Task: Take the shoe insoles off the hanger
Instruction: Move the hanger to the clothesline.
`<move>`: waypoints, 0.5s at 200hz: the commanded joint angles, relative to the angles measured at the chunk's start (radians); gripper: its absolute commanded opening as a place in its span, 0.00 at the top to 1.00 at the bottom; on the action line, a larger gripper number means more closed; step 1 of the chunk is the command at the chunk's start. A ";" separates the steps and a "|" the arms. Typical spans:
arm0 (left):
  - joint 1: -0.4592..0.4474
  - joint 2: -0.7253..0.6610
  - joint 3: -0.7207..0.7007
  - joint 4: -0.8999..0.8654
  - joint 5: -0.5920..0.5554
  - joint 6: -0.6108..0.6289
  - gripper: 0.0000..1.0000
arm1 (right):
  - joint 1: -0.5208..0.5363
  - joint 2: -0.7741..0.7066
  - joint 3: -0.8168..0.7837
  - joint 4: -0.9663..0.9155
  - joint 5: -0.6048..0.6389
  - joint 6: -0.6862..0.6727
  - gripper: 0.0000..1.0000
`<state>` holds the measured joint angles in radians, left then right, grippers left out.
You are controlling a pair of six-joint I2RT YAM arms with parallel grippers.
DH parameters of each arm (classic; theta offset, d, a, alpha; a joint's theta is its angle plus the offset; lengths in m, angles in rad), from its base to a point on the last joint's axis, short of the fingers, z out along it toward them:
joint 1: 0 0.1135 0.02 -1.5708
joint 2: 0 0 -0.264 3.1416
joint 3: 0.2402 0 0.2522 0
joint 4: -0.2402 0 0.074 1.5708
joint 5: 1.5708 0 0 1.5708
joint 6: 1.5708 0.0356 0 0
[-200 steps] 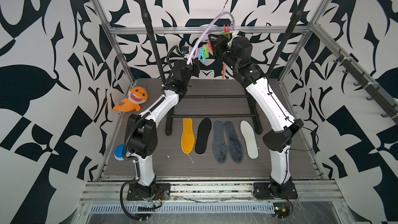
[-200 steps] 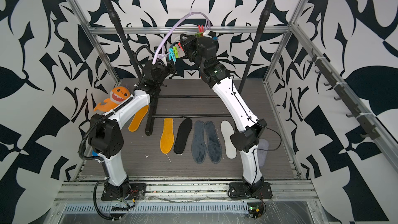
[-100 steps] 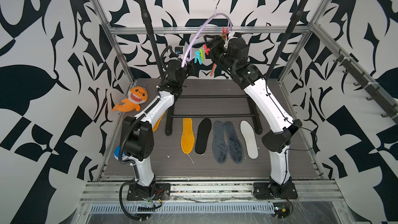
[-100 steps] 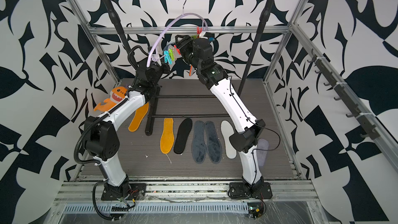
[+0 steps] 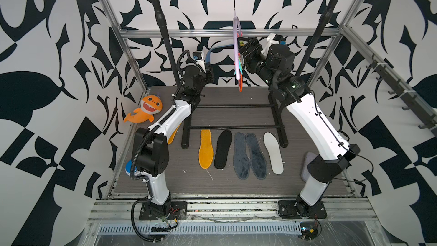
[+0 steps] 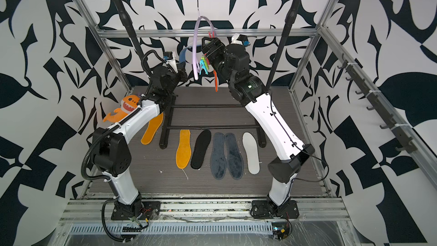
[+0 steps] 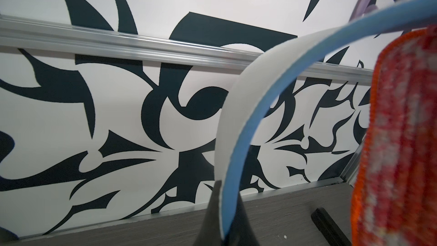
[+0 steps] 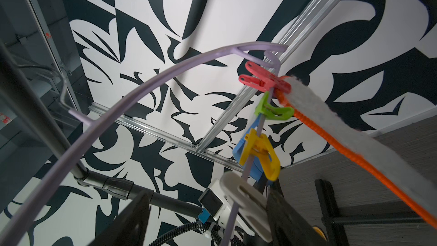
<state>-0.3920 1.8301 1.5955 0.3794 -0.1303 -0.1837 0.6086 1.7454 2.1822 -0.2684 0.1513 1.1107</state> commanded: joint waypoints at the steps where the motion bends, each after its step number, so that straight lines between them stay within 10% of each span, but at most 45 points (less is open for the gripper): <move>1: 0.001 -0.022 0.020 0.006 0.010 -0.005 1.00 | -0.019 -0.071 -0.034 0.073 0.022 -0.031 0.19; 100: 0.001 -0.006 0.043 0.032 0.071 0.019 1.00 | -0.188 -0.088 -0.121 0.135 -0.179 0.078 0.35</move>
<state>-0.3920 1.8301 1.5967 0.3779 -0.0898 -0.1764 0.4393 1.6451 2.0239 -0.2005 0.0555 1.1534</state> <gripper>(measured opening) 0.053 0.653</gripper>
